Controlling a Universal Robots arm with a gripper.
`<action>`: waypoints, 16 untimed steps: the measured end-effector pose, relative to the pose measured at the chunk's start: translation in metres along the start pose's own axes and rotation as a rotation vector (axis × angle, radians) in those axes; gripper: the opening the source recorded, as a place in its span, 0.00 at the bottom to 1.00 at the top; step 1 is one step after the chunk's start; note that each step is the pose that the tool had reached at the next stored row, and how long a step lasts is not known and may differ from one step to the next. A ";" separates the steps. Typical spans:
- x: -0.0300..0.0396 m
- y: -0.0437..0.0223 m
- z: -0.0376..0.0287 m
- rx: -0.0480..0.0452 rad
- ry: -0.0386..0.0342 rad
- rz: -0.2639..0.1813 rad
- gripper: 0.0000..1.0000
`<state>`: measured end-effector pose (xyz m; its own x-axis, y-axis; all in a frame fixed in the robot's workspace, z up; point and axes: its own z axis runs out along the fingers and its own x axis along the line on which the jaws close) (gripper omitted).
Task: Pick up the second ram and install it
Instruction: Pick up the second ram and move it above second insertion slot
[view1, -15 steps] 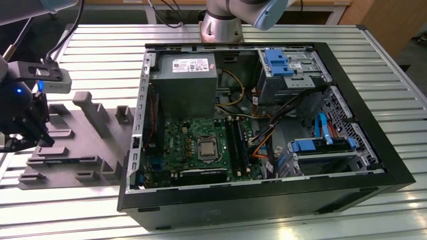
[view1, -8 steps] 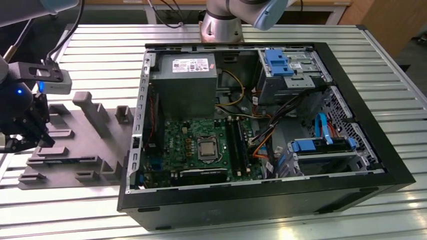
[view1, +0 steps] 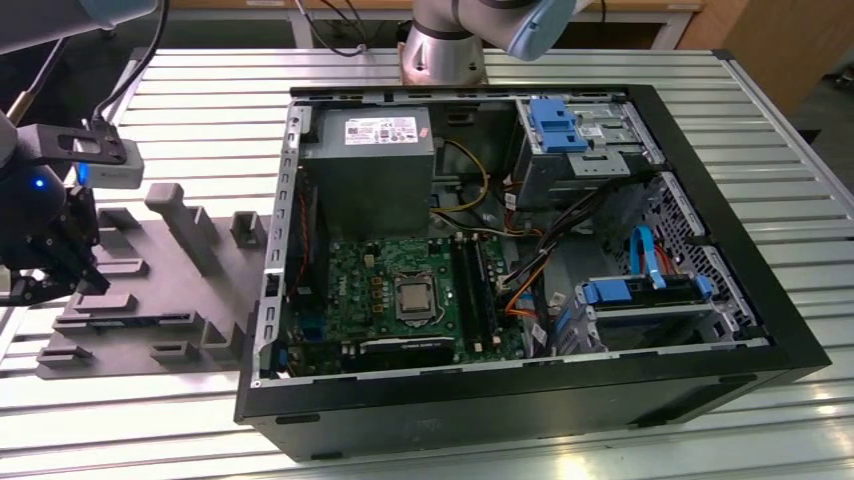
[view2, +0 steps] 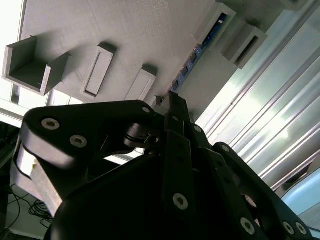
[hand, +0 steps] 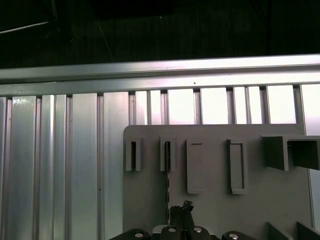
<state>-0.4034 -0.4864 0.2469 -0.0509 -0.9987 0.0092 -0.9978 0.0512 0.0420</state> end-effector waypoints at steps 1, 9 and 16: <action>0.0000 0.0000 0.0000 0.0000 0.0000 0.000 0.11; 0.0000 0.0000 0.0002 0.0000 0.0000 0.000 0.42; 0.0000 -0.0001 0.0023 0.0002 0.0000 -0.002 0.42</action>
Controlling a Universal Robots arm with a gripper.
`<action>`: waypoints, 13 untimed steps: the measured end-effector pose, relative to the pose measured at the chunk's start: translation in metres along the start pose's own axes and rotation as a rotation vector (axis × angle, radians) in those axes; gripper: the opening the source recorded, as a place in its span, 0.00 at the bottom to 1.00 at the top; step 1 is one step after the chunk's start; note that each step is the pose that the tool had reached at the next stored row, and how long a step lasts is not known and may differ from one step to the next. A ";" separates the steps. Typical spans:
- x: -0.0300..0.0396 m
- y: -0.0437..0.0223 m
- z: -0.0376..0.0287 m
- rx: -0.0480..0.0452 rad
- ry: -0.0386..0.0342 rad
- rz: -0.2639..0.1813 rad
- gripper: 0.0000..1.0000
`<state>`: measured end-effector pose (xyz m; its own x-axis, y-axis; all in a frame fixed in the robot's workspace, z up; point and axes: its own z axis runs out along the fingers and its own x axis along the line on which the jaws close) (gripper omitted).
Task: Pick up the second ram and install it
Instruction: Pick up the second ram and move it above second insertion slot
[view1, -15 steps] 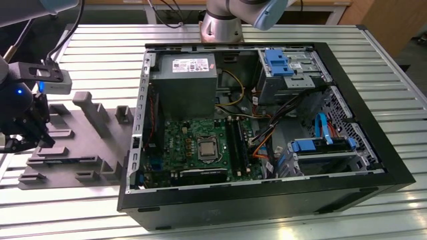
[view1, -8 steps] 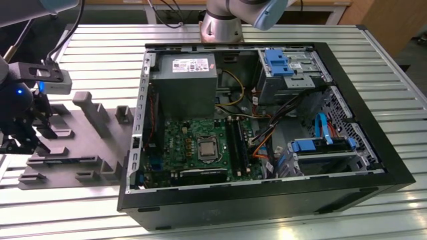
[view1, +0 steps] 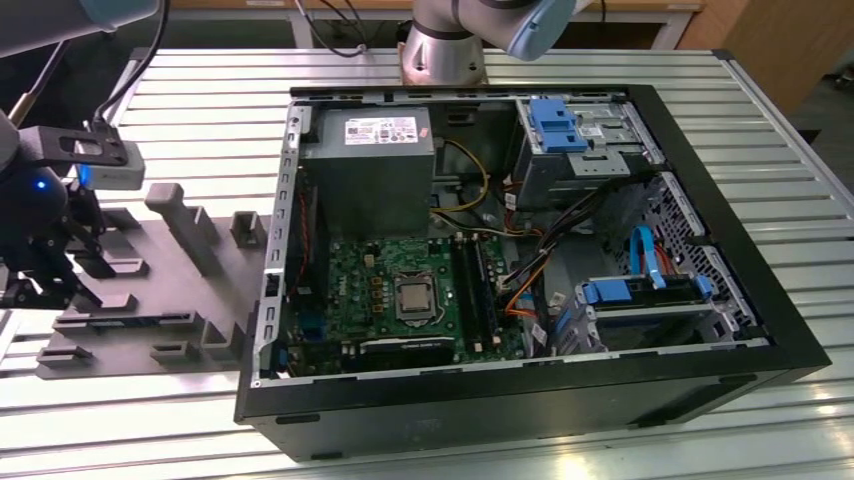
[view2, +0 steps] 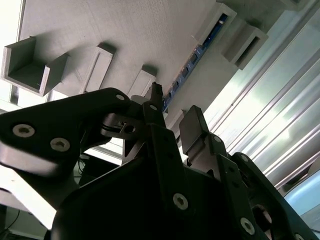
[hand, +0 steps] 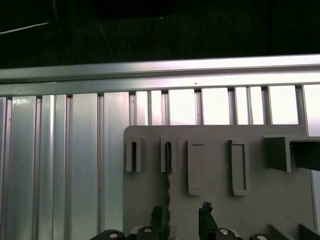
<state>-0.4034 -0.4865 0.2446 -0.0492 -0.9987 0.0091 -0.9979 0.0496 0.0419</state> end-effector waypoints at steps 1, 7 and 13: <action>0.0000 0.0000 0.0005 0.0000 0.0000 0.000 0.42; 0.0006 -0.0001 0.0024 -0.0001 0.0002 -0.002 0.42; 0.0009 -0.0002 0.0038 0.0000 0.0003 -0.004 0.42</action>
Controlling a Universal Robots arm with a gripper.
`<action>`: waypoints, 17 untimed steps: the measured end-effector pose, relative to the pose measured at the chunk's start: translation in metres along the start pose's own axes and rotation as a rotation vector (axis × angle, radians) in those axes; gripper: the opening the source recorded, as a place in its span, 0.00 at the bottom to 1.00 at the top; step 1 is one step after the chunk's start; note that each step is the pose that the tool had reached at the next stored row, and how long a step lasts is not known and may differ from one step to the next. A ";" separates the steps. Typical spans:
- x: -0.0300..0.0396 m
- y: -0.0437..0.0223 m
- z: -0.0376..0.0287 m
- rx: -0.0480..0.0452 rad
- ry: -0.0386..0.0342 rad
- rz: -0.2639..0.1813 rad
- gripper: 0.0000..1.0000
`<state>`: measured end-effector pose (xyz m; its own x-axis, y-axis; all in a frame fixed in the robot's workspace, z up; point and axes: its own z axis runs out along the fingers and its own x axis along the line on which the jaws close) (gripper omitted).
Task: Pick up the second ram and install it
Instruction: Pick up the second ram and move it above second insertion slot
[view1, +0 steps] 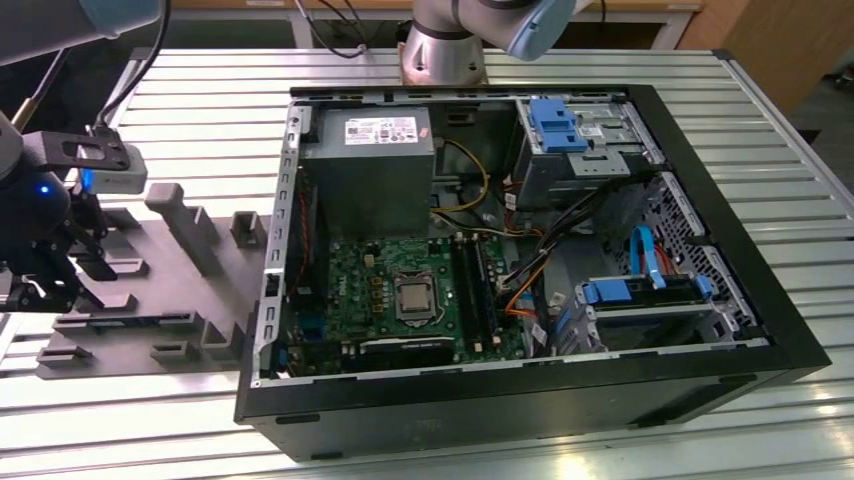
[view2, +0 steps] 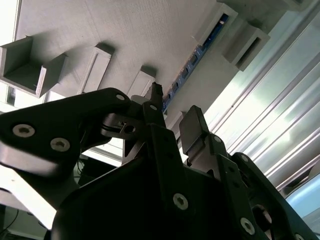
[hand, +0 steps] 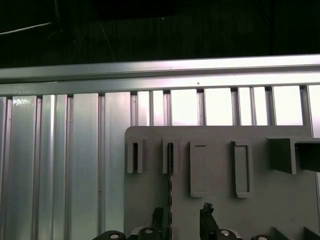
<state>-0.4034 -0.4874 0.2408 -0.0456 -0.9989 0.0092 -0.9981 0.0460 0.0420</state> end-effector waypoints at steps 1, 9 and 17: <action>0.0000 0.0000 0.0002 0.0000 0.0000 0.000 0.42; 0.0001 0.0000 0.0027 0.0000 0.0001 -0.003 0.42; 0.0017 -0.0002 0.0058 0.0001 0.0001 -0.005 0.42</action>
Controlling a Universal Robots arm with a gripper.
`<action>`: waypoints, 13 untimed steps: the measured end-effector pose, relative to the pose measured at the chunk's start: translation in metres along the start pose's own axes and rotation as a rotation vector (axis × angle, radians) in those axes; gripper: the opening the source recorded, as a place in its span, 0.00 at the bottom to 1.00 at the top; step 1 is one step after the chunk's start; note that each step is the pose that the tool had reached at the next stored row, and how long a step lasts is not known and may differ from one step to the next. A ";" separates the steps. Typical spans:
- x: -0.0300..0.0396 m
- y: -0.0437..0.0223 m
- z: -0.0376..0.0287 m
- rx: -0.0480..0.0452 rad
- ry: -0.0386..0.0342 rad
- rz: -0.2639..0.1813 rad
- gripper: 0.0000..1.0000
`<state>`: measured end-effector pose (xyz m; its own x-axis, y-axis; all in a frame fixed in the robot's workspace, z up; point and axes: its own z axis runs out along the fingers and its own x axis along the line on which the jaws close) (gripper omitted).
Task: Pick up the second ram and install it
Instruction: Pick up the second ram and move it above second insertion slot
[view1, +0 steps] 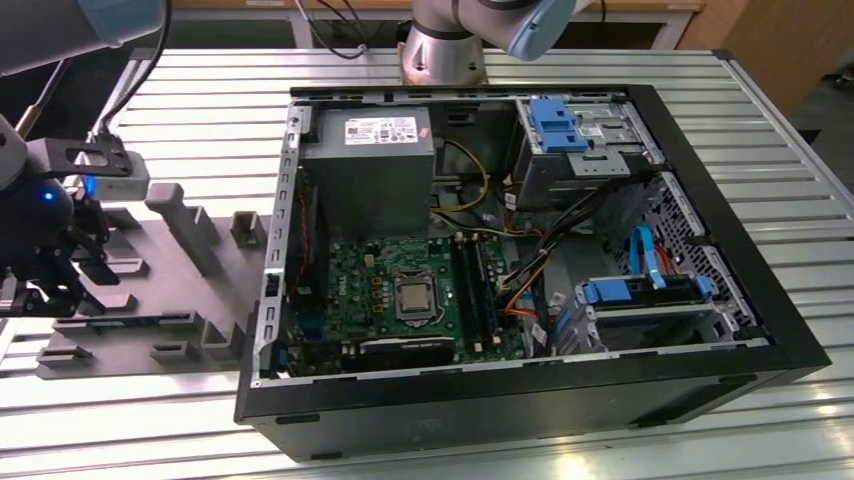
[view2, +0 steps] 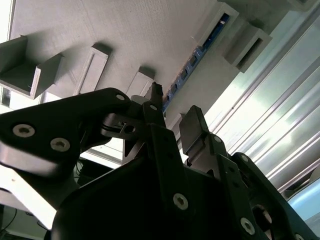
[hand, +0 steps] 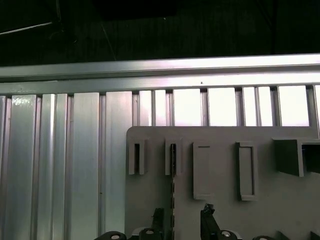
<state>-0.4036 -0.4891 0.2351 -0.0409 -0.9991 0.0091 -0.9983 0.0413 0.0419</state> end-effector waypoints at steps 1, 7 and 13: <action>0.0002 0.0000 0.0004 -0.0001 0.0001 0.000 0.42; 0.0004 -0.0001 0.0032 -0.0001 0.0001 -0.002 0.42; 0.0004 -0.0002 0.0048 -0.0001 0.0002 -0.003 0.42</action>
<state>-0.4036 -0.4895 0.2303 -0.0383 -0.9992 0.0092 -0.9984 0.0386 0.0420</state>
